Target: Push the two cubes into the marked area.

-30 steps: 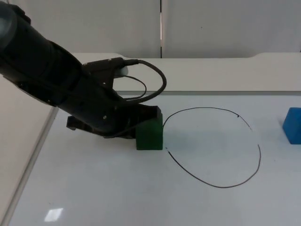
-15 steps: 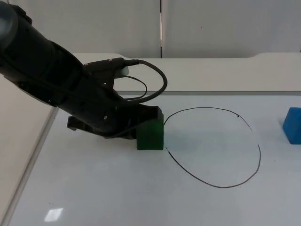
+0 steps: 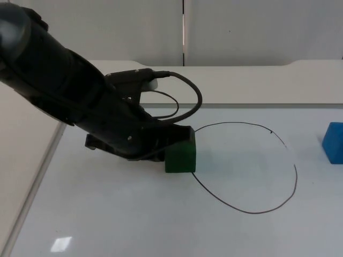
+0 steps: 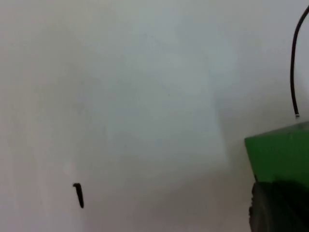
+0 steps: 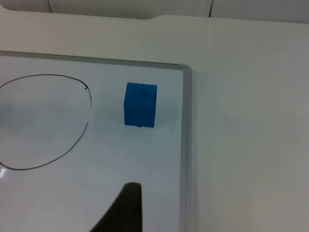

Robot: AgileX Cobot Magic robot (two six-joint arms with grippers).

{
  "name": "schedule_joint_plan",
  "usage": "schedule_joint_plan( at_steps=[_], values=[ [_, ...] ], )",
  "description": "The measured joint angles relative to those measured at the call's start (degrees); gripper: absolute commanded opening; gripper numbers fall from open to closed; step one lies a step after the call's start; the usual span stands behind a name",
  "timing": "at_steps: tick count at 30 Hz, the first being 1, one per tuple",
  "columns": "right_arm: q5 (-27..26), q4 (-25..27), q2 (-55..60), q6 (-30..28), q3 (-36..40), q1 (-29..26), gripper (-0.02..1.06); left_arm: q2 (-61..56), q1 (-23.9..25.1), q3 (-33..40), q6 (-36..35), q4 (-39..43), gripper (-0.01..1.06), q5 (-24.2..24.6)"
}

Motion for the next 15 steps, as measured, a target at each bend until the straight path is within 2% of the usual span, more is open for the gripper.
schedule_joint_plan(
  at_steps=[15],
  values=[
    [0.0,0.0,0.0,0.0,0.0,0.0,1.05,0.0,-1.3,0.0,0.0,-0.1,0.00,-0.1]
  ],
)
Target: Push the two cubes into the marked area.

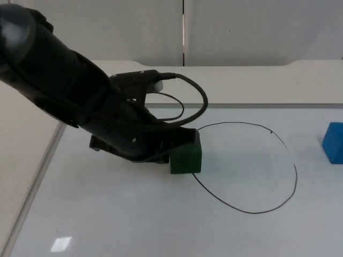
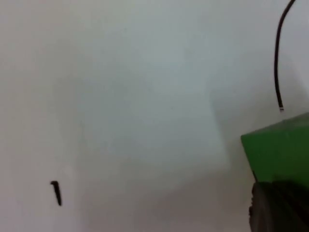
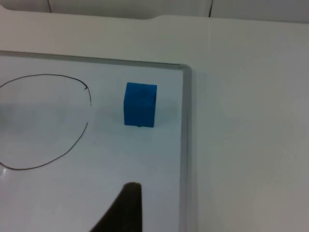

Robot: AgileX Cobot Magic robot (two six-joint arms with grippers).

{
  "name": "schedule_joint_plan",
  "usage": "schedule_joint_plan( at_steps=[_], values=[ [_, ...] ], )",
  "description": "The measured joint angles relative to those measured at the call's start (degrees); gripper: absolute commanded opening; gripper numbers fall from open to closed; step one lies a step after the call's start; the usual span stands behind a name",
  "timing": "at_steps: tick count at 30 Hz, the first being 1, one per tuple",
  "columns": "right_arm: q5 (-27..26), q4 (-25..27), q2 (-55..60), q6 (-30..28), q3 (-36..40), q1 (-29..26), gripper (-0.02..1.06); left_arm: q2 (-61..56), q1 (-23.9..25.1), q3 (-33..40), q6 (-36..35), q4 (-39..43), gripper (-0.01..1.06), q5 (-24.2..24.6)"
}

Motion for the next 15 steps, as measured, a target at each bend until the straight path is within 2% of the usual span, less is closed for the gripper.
schedule_joint_plan(
  at_steps=[15],
  values=[
    [0.0,-0.1,0.0,0.0,0.0,0.0,1.05,0.1,-0.6,-0.4,0.0,0.0,0.00,0.3]
  ],
)
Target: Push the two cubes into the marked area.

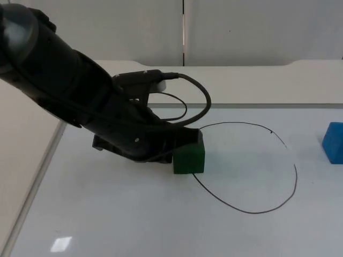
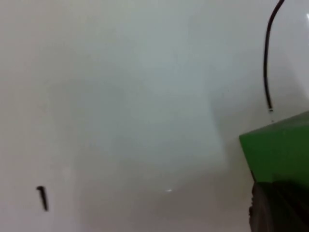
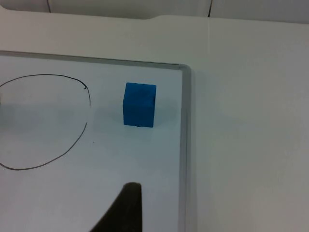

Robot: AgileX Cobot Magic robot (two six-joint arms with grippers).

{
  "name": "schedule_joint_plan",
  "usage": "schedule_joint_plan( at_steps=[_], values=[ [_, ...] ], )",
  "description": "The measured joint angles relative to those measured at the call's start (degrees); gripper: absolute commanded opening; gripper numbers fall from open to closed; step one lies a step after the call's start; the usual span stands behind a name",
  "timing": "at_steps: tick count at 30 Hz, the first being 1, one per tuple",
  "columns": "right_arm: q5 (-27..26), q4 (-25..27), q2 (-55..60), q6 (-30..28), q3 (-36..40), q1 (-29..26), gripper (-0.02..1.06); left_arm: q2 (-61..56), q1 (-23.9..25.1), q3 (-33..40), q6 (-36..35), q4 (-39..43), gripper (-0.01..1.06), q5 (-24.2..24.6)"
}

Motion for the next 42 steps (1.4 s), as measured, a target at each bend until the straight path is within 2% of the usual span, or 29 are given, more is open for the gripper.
schedule_joint_plan(
  at_steps=[17,42],
  values=[
    [0.0,0.0,0.0,0.0,0.0,0.0,1.05,0.1,-4.0,-1.2,0.0,0.0,0.00,-1.6],
    [0.0,0.0,0.0,0.0,0.0,0.0,1.05,0.5,-4.6,-3.7,0.6,0.0,0.00,-1.7]
  ],
)
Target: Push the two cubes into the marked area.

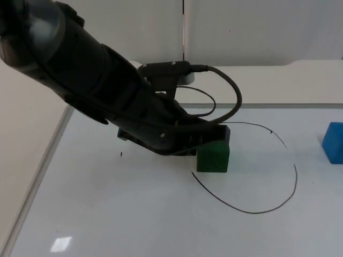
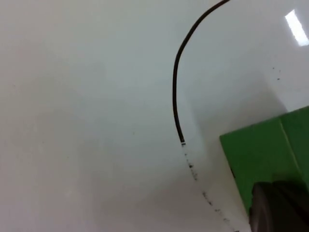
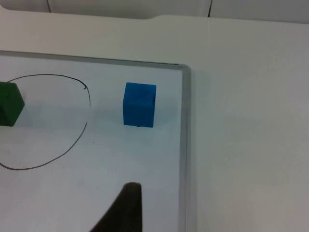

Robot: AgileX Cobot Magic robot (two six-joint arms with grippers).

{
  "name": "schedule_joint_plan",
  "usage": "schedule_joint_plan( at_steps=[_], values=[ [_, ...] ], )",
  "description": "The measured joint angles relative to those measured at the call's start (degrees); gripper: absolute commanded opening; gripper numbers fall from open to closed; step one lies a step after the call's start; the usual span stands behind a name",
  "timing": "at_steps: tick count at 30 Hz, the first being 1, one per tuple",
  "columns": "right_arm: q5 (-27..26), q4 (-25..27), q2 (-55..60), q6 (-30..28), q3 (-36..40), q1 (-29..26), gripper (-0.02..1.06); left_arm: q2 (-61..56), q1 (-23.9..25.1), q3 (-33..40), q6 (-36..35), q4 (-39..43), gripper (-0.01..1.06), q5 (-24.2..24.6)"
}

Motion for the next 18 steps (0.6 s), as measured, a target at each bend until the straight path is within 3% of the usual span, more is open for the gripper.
schedule_joint_plan(
  at_steps=[18],
  values=[
    [0.0,-0.1,0.0,0.0,0.0,0.0,1.05,1.4,-1.8,-1.4,0.4,0.0,0.00,0.4]
  ],
)
